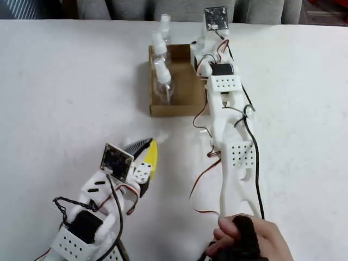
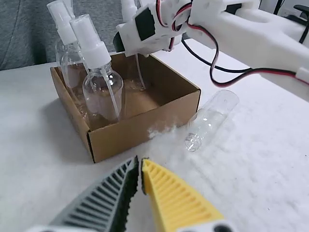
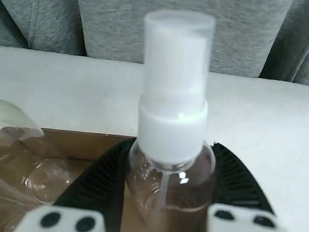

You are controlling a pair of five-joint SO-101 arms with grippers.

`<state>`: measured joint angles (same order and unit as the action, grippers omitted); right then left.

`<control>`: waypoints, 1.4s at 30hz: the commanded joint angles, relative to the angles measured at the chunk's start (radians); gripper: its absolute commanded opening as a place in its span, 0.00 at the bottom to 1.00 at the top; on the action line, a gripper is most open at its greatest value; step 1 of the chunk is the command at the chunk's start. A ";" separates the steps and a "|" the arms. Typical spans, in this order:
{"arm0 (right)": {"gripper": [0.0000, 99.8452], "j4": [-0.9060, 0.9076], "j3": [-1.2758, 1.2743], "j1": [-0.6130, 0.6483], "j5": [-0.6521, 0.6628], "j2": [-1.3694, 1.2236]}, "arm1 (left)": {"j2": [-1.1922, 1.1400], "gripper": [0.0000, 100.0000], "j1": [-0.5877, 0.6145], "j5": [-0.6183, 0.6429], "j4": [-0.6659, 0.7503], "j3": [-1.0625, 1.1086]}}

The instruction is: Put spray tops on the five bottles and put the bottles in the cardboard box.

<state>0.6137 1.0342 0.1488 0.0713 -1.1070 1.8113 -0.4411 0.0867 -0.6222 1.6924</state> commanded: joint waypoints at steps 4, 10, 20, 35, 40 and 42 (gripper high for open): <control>0.22 0.019 0.012 -0.018 0.005 0.050 | 0.005 0.02 0.008 -0.012 -0.017 0.000; 0.22 0.019 0.015 -0.018 0.005 0.050 | 0.005 0.02 0.008 -0.012 -0.017 0.000; 0.22 0.019 0.020 -0.018 0.005 0.064 | 0.005 0.02 0.008 -0.012 -0.017 0.000; 0.22 0.176 0.020 -0.025 0.005 0.162 | 0.005 0.02 0.035 -0.012 -0.014 0.000; 0.22 0.176 0.020 -0.019 0.005 0.166 | 0.005 0.02 0.035 -0.012 -0.014 0.000; 0.22 0.174 0.020 -0.019 0.005 0.162 | 0.005 0.02 0.036 -0.012 -0.014 0.000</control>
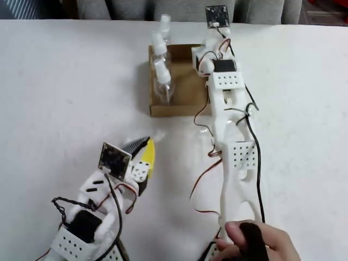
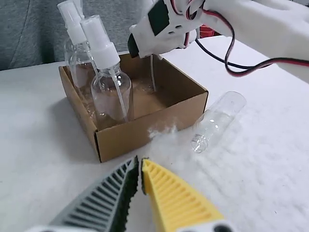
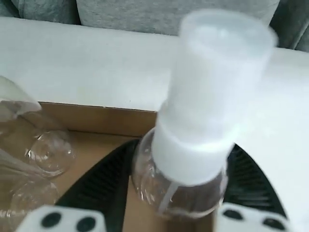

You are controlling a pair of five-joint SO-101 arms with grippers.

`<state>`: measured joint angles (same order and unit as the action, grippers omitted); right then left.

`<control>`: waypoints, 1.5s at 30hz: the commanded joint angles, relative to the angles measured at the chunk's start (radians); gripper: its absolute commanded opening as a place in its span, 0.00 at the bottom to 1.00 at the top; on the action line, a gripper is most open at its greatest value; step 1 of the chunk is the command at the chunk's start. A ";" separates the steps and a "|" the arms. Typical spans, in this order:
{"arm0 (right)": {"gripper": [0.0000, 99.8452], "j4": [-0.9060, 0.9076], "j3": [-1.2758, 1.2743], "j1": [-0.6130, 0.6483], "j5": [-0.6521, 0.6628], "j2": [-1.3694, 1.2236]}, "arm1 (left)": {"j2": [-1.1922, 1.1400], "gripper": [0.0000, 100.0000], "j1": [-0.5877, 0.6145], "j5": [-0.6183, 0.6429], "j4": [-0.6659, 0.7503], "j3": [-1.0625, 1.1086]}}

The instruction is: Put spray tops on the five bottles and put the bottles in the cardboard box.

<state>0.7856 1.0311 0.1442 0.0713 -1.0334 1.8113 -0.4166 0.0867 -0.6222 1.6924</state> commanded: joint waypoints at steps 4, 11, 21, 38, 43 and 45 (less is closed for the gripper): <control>0.24 0.002 0.014 -0.007 0.005 0.088 | 0.005 0.02 0.012 -0.012 -0.015 0.000; 0.34 0.018 0.012 0.001 0.005 0.088 | 0.005 0.02 0.012 -0.014 -0.015 0.000; 0.34 0.018 0.014 0.002 0.005 0.094 | 0.005 0.02 0.012 -0.066 -0.015 0.000; 0.34 0.065 0.023 0.036 0.005 0.099 | 0.005 0.02 0.012 -0.068 -0.015 0.000; 0.34 0.065 0.023 0.035 0.005 0.099 | 0.005 0.02 0.012 -0.068 -0.015 0.000; 0.34 0.065 0.025 0.035 0.005 0.099 | 0.005 0.02 0.012 -0.068 -0.015 0.000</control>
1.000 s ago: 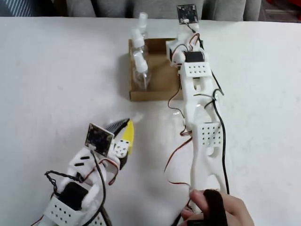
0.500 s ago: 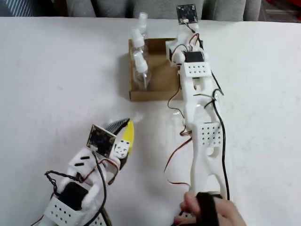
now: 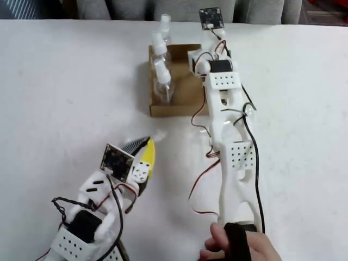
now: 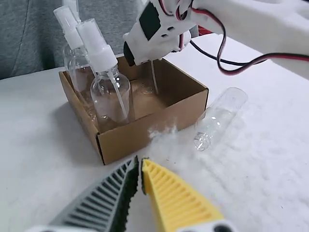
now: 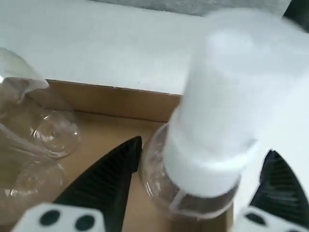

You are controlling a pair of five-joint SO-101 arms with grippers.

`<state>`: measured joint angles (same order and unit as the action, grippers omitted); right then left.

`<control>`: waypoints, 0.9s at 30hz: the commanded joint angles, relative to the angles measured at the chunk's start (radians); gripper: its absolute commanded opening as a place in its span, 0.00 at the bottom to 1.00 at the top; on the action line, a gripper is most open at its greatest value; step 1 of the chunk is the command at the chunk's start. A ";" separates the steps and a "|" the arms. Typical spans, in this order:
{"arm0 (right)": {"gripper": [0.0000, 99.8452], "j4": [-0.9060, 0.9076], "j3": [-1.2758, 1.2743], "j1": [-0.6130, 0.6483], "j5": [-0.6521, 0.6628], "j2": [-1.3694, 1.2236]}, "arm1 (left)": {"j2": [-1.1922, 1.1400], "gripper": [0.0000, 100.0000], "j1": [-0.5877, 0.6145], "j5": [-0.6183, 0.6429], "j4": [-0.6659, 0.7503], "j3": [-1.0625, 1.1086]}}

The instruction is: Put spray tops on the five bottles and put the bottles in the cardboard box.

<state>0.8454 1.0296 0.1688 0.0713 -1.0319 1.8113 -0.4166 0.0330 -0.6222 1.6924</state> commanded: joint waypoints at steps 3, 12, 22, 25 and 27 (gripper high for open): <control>0.34 0.005 0.026 0.010 0.005 0.097 | 0.005 0.02 0.012 -0.014 -0.015 0.000; 0.34 0.062 0.043 0.008 0.005 0.147 | 0.005 0.02 0.012 -0.014 -0.015 0.000; 0.34 0.130 0.043 0.005 0.005 0.174 | 0.005 0.02 0.012 -0.014 -0.015 0.000; 0.34 0.170 0.043 0.004 0.005 0.200 | 0.005 0.02 0.012 -0.014 -0.015 0.000; 0.34 0.209 0.043 -0.002 0.005 0.226 | 0.005 0.02 0.012 -0.014 -0.015 0.000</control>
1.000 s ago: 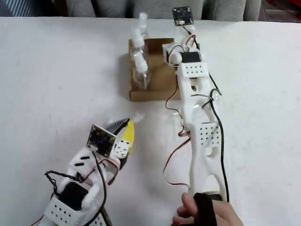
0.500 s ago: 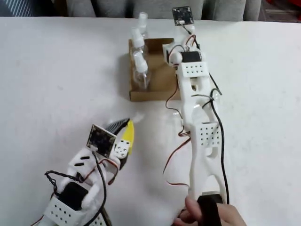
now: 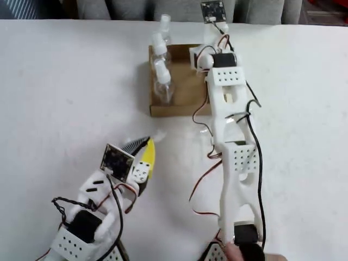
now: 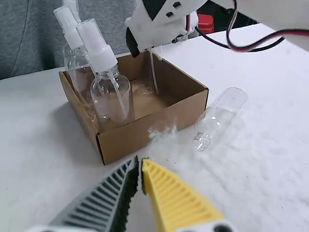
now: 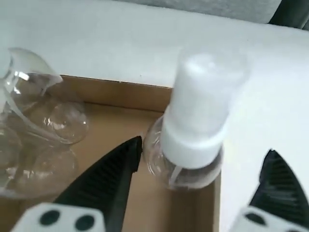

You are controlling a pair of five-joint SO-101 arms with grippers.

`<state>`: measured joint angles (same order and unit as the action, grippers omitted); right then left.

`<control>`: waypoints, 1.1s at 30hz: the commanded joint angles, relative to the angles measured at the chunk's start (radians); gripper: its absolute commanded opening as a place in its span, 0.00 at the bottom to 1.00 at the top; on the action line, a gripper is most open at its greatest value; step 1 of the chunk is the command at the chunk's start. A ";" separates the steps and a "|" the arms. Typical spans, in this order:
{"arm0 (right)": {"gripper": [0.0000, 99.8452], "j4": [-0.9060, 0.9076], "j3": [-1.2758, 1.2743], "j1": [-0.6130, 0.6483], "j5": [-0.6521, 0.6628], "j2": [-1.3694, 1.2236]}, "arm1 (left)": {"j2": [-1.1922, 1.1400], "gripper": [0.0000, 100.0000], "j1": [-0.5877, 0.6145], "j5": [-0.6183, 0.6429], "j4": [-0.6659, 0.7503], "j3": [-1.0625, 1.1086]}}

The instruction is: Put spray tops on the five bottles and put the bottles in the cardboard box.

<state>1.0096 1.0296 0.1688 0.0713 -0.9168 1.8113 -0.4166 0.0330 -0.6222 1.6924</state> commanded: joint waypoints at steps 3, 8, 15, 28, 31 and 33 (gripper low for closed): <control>0.34 0.113 0.043 -0.008 0.005 0.154 | 0.005 0.02 0.012 -0.014 -0.015 0.000; 0.34 0.257 0.043 -0.013 0.005 0.229 | 0.005 0.02 0.033 -0.014 -0.015 0.000; 0.34 0.455 0.043 -0.084 0.014 0.335 | 0.005 0.02 0.033 -0.014 -0.015 0.000; 0.33 0.722 0.014 -0.254 0.014 0.446 | 0.005 0.02 0.091 -0.015 -0.044 0.000; 0.33 0.722 -0.075 -0.291 0.014 0.529 | 0.005 0.02 0.136 -0.015 -0.052 0.000; 0.33 0.722 -0.184 -0.300 0.015 0.611 | 0.005 0.02 0.170 -0.014 -0.075 0.000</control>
<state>1.6985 0.9360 -0.1120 0.0729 -0.4503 1.8113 -0.3061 0.0299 -0.6697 1.6924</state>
